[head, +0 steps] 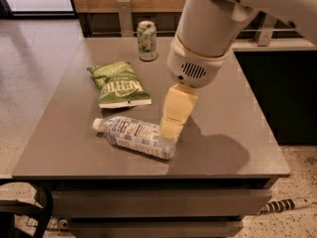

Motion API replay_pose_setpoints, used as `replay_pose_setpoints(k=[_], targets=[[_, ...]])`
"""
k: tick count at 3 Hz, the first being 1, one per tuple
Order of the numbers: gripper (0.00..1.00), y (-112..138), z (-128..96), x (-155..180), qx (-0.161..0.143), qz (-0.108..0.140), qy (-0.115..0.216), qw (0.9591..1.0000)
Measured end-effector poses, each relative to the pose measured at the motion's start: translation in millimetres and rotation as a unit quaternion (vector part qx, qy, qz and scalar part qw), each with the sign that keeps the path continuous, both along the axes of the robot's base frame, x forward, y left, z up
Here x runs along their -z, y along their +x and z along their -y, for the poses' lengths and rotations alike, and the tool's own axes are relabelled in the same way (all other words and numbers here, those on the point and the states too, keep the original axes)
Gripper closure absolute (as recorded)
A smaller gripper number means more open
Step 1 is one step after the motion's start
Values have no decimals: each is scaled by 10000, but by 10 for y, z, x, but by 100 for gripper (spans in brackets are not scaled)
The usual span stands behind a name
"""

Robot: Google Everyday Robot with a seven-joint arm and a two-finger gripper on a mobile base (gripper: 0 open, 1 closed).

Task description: Place blue plastic bottle upright

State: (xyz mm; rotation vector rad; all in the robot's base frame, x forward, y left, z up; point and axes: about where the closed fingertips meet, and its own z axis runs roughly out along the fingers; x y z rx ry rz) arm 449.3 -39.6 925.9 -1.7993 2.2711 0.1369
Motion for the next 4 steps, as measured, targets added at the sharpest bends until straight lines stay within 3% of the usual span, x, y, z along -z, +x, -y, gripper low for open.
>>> replay_pose_setpoints(k=[1, 2, 4], targets=[[0, -126, -299, 130, -211, -114, -179, 9996], [0, -126, -299, 130, -211, -113, -178, 9996], [0, -24, -599, 466, 136, -388, -353, 9985]])
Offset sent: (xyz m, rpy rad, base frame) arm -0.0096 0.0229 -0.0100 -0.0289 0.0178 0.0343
